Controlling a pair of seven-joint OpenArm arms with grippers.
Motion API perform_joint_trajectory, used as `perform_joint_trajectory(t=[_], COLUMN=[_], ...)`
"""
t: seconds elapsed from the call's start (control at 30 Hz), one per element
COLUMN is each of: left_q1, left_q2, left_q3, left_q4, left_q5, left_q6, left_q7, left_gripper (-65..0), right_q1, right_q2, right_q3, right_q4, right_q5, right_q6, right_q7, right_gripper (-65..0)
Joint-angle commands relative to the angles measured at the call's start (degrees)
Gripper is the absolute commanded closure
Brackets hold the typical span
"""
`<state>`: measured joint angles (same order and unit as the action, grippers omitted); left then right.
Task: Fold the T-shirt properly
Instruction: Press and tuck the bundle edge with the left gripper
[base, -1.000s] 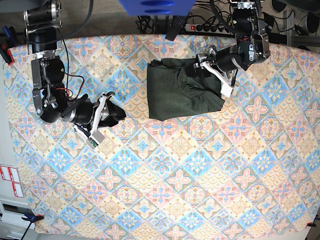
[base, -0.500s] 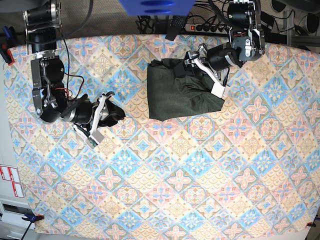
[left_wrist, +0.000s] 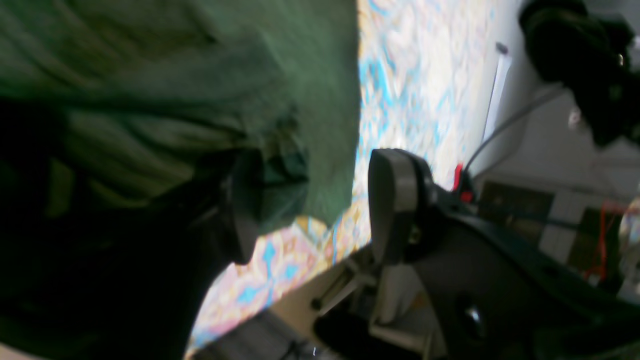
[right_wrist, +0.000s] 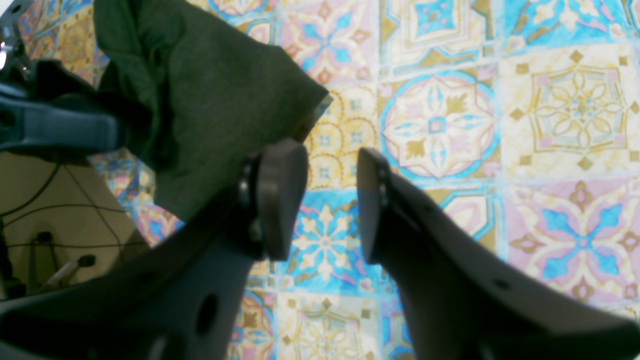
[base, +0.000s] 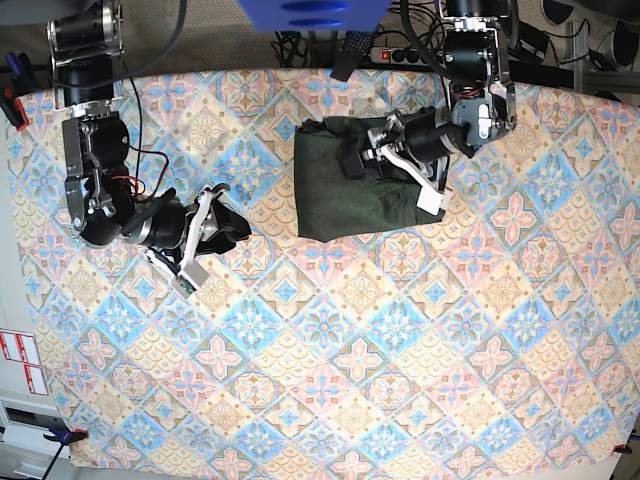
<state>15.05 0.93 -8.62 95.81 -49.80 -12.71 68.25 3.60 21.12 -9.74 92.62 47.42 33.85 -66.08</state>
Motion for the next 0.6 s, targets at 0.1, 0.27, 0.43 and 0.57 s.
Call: perform_joint_trajectory(t=[0.1,0.27,0.43,0.57], left_q1=[-1.99,-2.26,-2.08,-0.67], left_q2=[-0.01,-0.01,-1.24,-3.61], left_q3=[0.23,0.05,-0.04,-0.12], left_q4=[-4.78,-5.74,-5.74,-5.57], left_q5=[-1.23,-1.23,-1.58,-3.52], left_q6=[-0.17,-0.17,-0.17,-0.17], left_q7=[-1.48,-1.48,-0.95,-1.22], left_gripper=[-28.0,-14.9,0.0,0.0], right_q1=[1.02,1.02,1.02,1.02], right_q2=[0.63,0.63,0.63,0.63], right_q3=[0.46,0.46,0.55,0.55], right_q4=[0.96,0.96,0.96,0.96], right_q5=[1.06,1.06,1.06,1.06], right_q6=[0.31,0.31,0.31,0.31], right_q7=[0.99,0.99,0.99,0.99], right_gripper=[-20.0,-20.0,-20.0,-20.0])
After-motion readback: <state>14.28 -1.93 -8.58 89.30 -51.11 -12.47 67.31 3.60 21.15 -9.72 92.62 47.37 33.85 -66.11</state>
